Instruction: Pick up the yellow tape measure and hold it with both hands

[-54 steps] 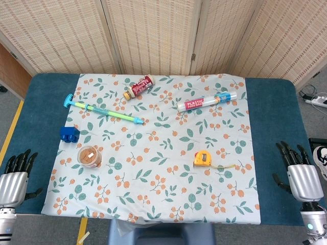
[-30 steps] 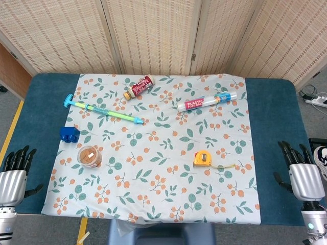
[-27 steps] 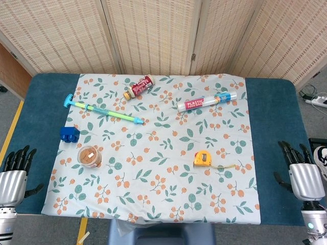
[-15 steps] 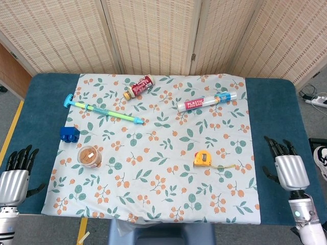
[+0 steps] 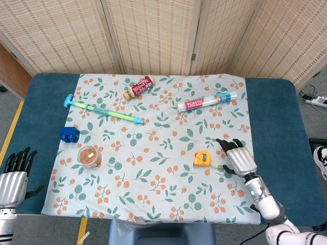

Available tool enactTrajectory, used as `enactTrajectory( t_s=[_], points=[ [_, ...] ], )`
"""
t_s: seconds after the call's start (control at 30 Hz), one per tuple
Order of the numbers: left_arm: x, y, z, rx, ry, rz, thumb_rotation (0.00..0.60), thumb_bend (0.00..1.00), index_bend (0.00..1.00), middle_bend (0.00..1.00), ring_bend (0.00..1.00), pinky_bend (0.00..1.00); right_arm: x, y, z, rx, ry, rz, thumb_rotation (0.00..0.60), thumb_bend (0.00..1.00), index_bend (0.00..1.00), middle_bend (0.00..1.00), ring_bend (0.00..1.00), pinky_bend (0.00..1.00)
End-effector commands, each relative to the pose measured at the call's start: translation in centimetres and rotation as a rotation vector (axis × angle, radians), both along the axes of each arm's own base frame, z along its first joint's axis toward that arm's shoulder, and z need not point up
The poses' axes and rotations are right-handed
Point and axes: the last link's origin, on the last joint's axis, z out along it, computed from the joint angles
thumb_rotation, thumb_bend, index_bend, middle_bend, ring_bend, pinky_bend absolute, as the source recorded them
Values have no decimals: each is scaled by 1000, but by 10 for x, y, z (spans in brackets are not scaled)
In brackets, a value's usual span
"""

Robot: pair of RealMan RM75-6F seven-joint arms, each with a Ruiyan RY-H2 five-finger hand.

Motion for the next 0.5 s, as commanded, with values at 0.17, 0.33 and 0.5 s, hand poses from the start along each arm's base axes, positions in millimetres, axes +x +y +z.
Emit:
enactTrajectory(
  t_s=[0.17,0.33,0.5],
  points=[
    [-2,0,-1,-9,0,12,600,155,45,0,12,0,14,-10,-30,70,39,14,600,346,120,220,220,117],
    [-4,0,-1,-13,-2,20,600,155,46,0,12,0,21,-11,-41,98,50,27,600,346,155,235,224,117],
    [-6,-1,0,-14,-3,26,600,155,45,0,12,0,27,-13,-47,109,57,37,600,346,156,235,226,117]
  ],
)
